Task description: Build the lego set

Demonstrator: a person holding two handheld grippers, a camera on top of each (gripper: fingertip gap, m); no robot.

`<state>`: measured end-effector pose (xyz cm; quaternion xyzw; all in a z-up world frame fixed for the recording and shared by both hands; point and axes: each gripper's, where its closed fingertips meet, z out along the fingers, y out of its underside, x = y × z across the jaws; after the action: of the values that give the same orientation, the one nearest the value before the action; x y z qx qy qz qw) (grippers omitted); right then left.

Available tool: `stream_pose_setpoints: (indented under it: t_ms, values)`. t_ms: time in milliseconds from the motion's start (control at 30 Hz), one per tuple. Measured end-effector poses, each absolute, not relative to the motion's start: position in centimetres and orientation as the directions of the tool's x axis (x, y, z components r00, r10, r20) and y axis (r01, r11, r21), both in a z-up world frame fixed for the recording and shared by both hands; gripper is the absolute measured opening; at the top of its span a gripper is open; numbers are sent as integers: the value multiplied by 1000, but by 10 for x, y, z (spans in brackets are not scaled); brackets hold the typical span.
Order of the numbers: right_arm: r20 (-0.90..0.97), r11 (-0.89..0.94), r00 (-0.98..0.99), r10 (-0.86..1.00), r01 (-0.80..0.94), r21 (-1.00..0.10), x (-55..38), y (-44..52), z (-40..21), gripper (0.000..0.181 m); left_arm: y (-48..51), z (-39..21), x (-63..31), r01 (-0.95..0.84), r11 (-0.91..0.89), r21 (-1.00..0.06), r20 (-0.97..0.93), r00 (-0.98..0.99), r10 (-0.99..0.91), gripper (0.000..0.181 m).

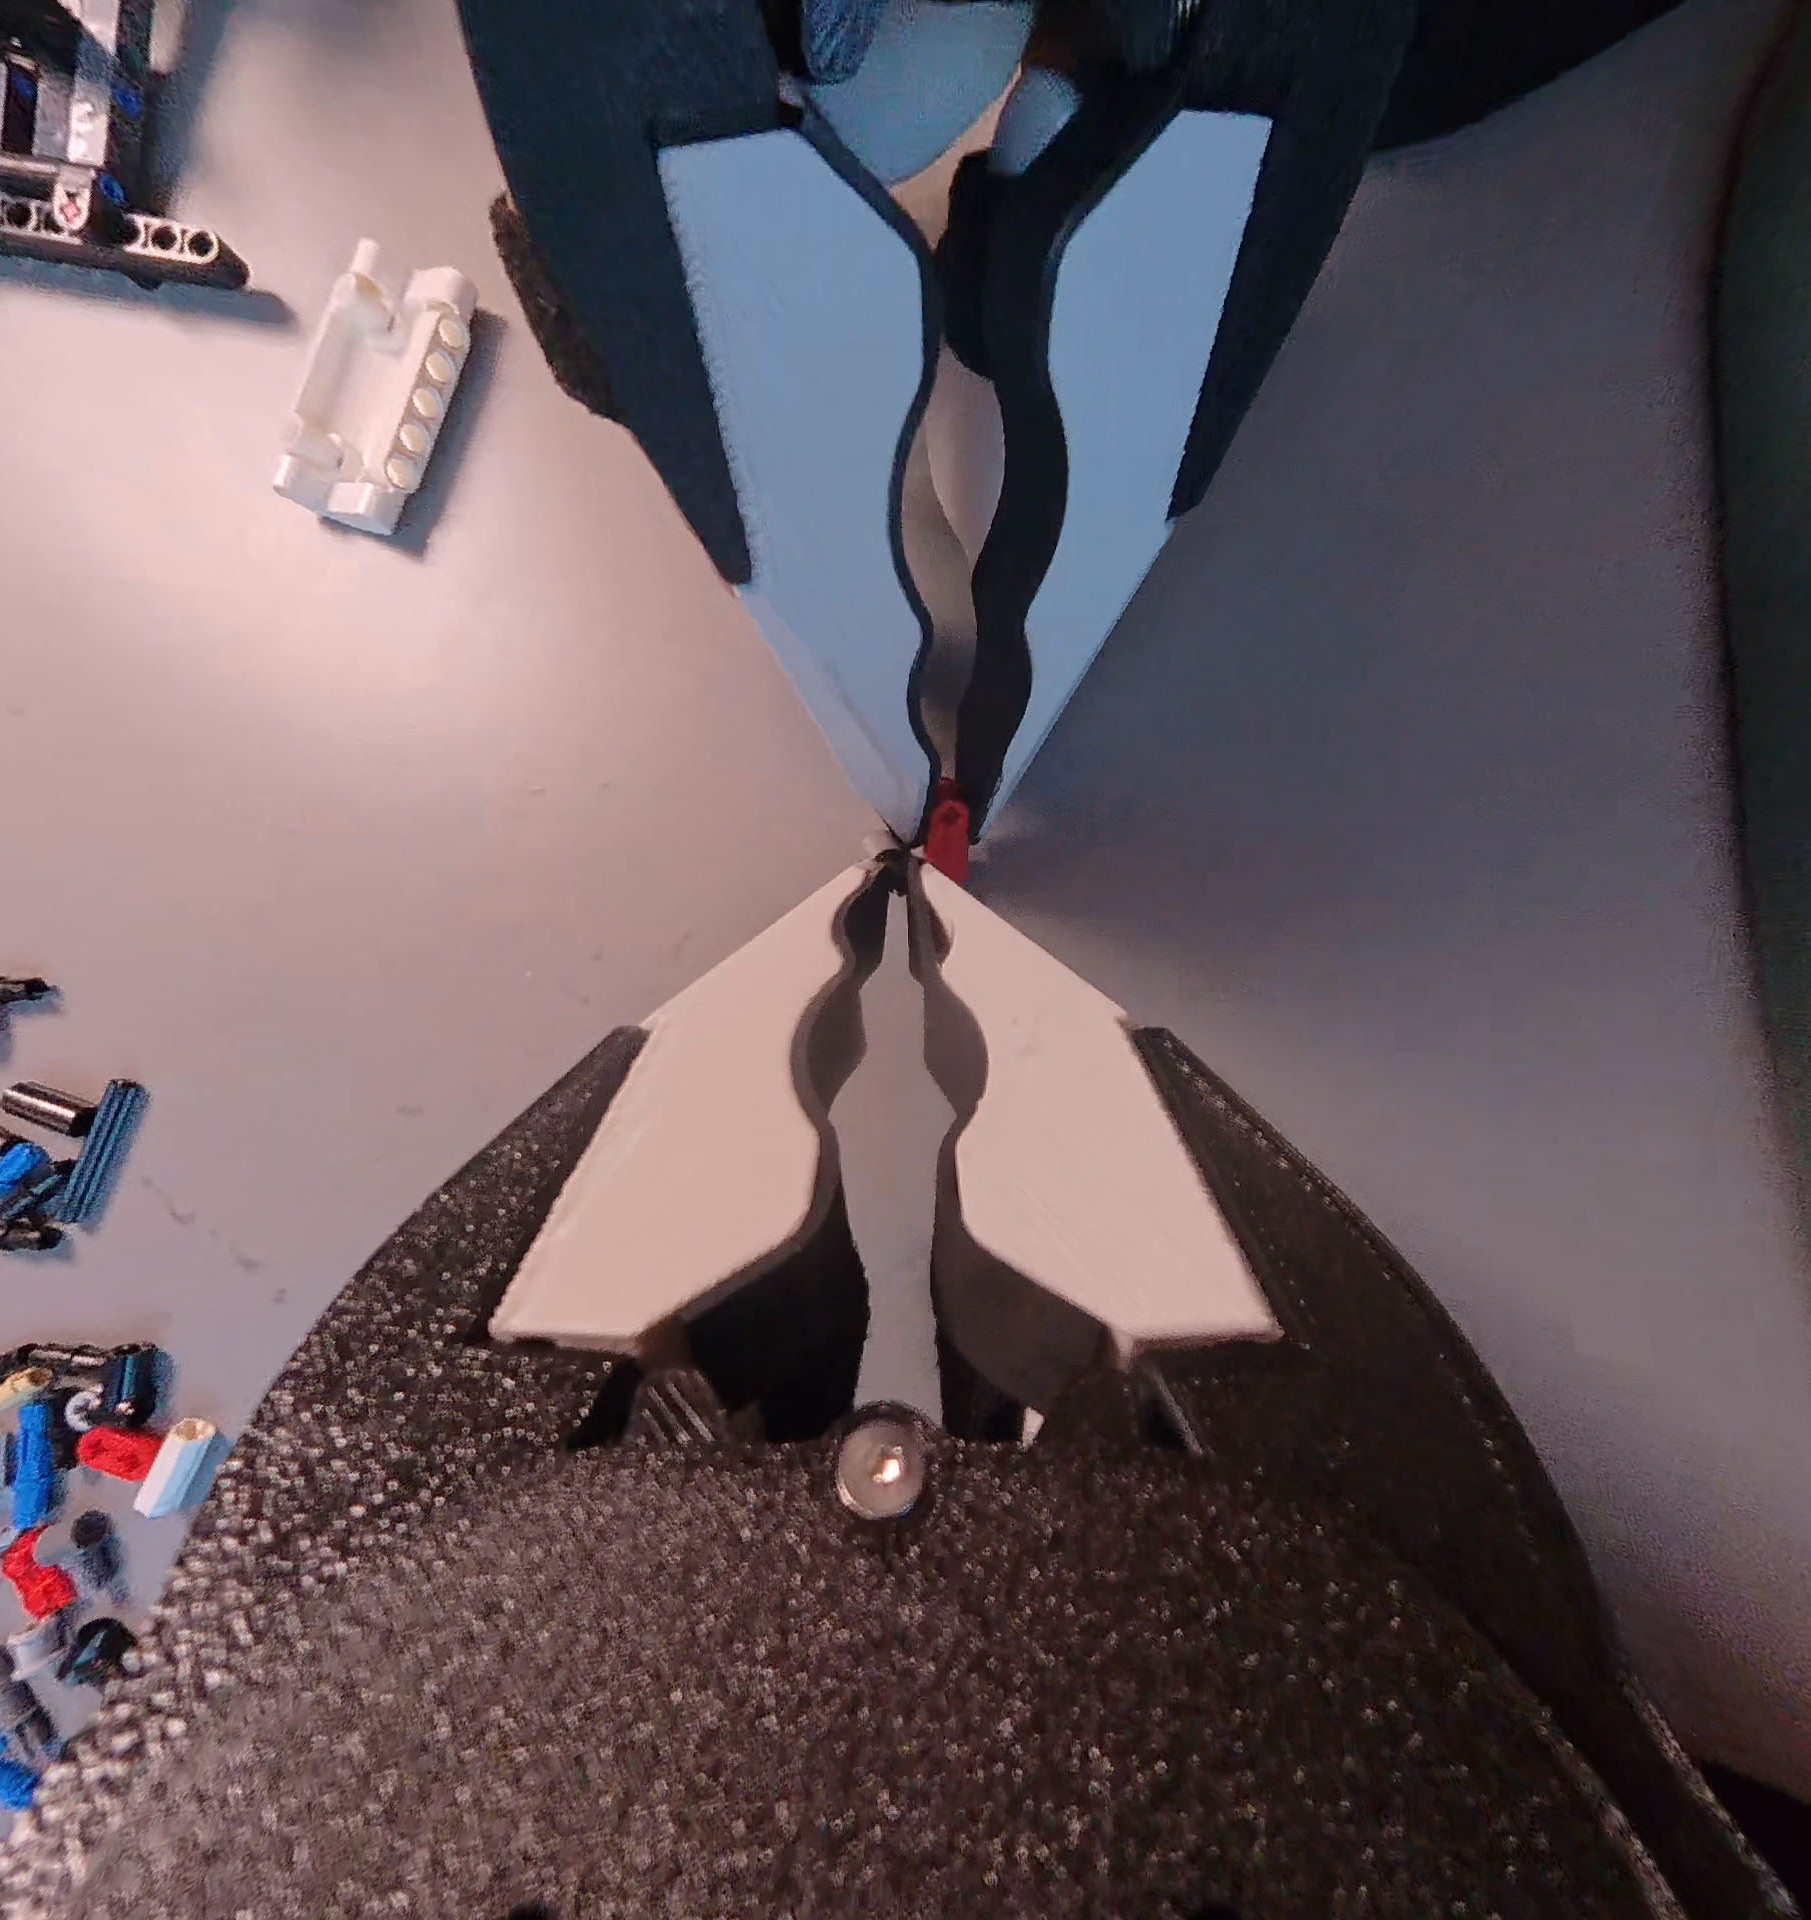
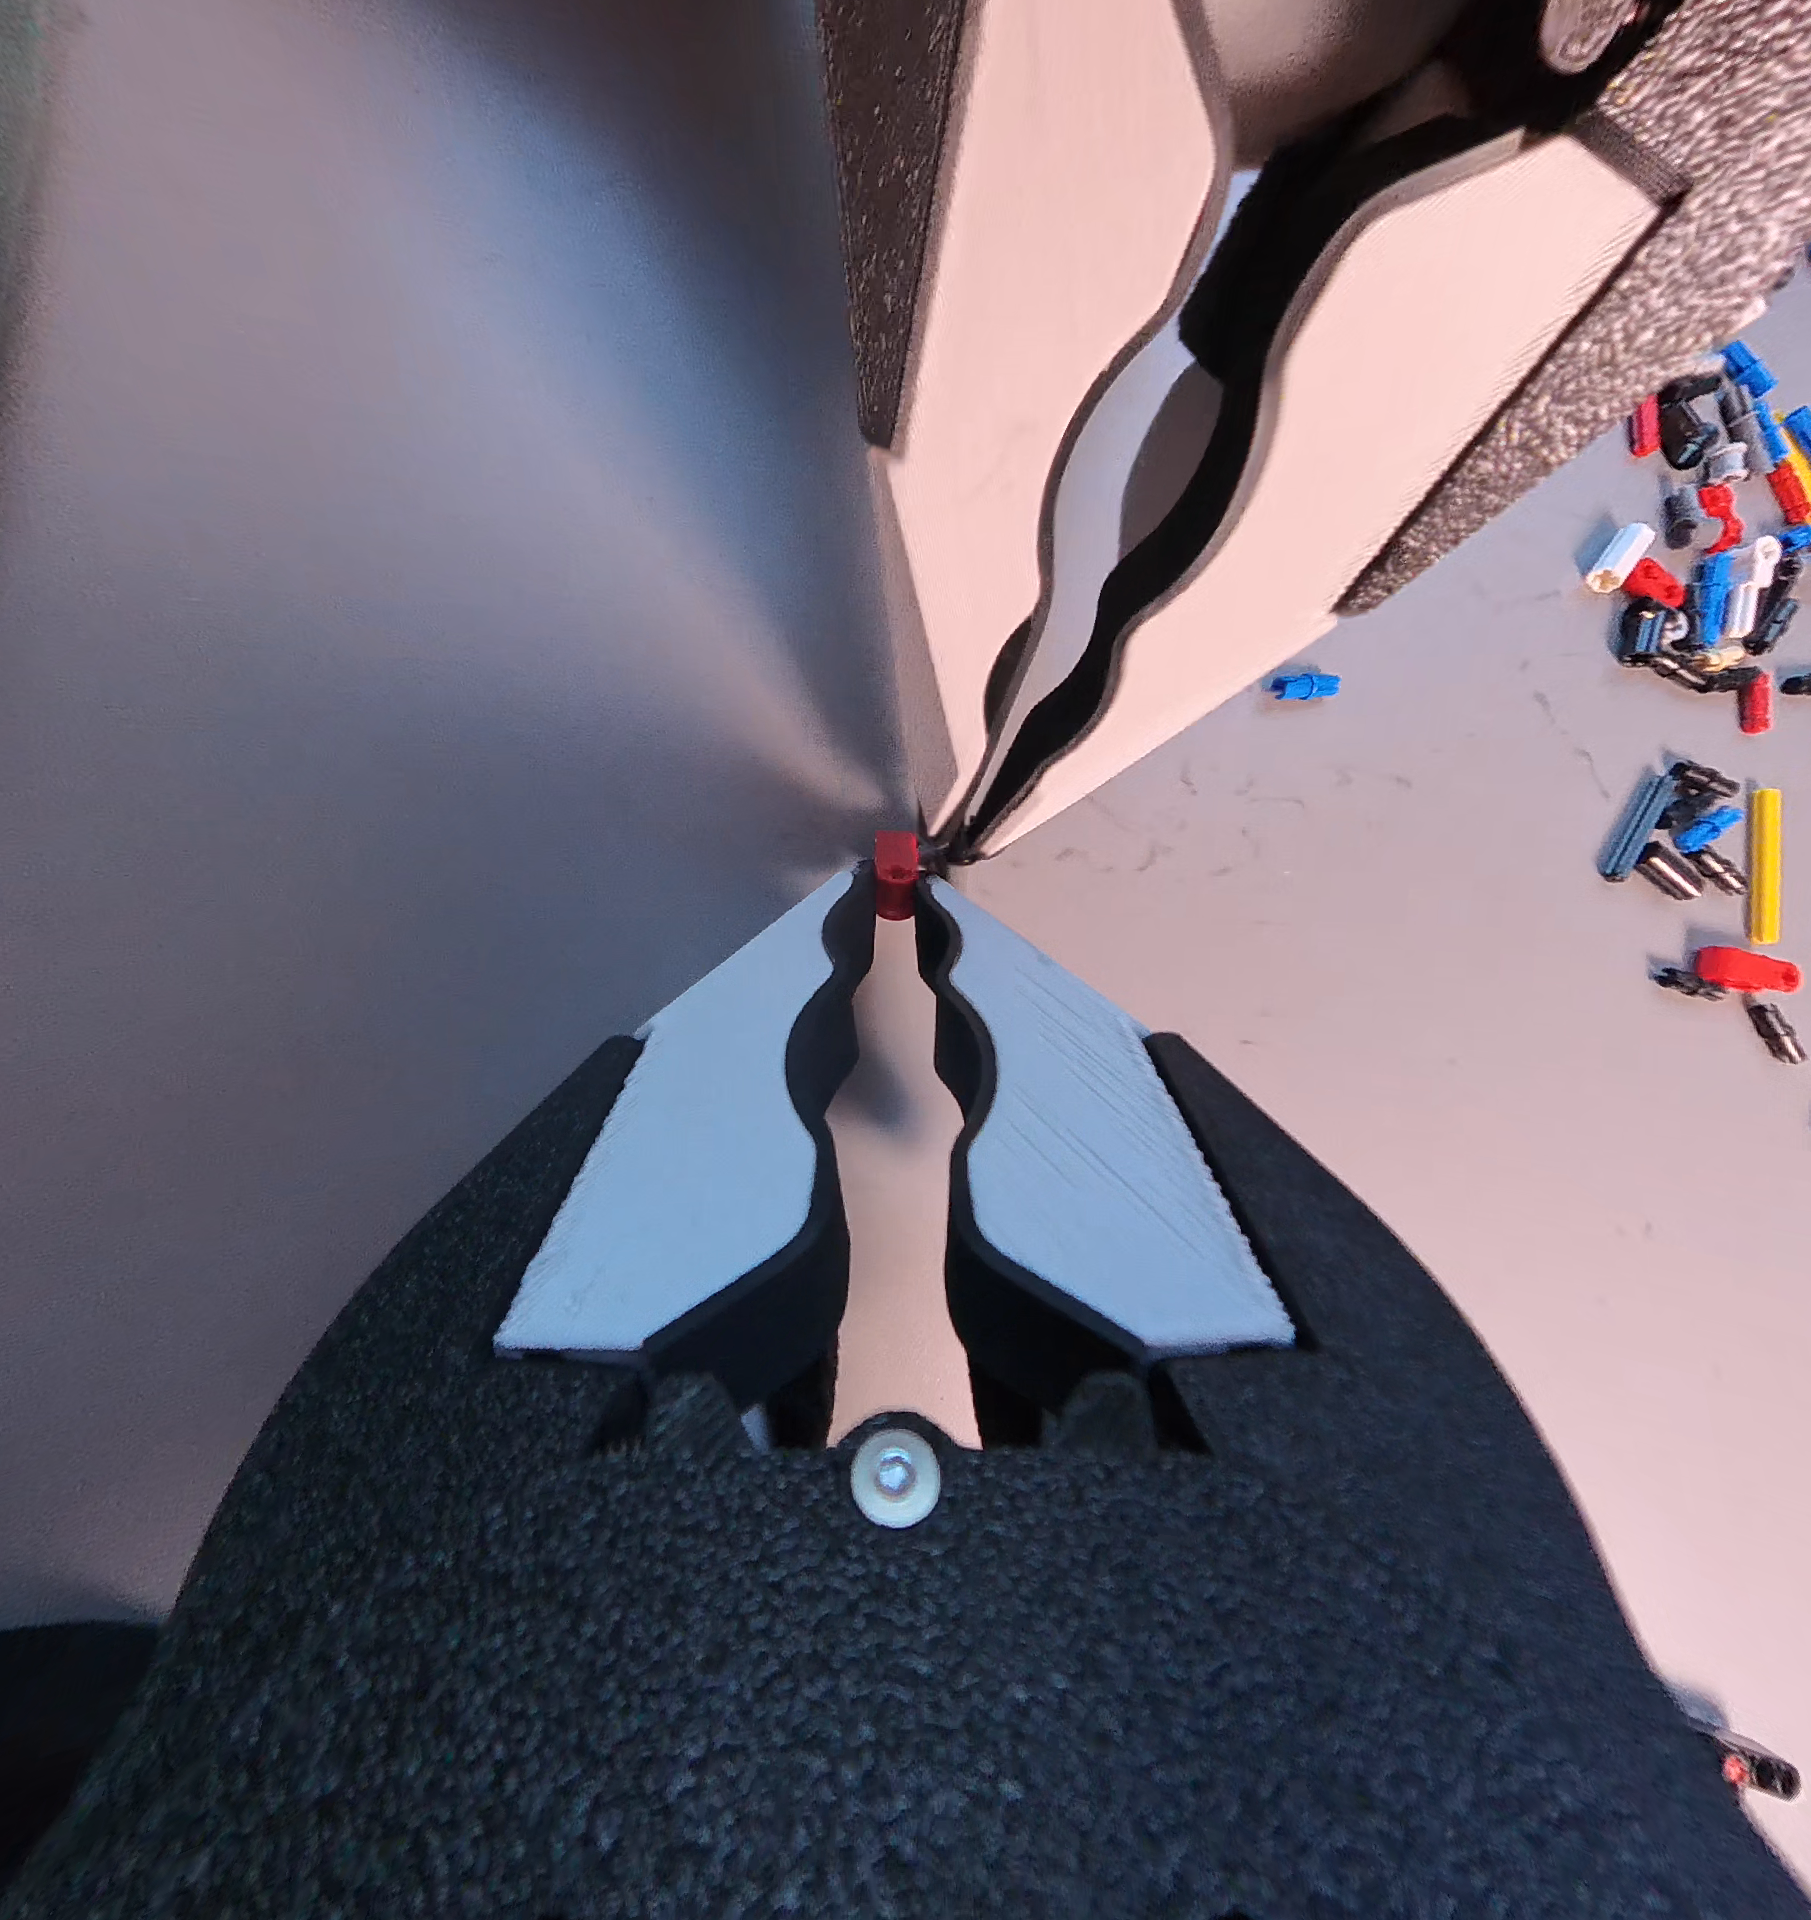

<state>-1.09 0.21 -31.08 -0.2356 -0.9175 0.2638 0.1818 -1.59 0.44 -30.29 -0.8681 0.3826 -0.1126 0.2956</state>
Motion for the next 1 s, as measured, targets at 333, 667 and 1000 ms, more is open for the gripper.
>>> stream_pose_setpoints:
  t_ms: [333,667,1000]
  values:
    - [276,754,-788,550,327,-570,-18,8,-310,7,9,-306,-28,-379,-695,-611,190,782,-593,4]
    - [223,675,-759,612,353,-648,-13,6,-310,7,11,-308,-26,-245,-746,-619,312,795,-520,4]
    - [170,626,-742,649,393,-673,-16,9,-310,7,8,-313,-26,-197,-775,-601,356,801,-480,4]
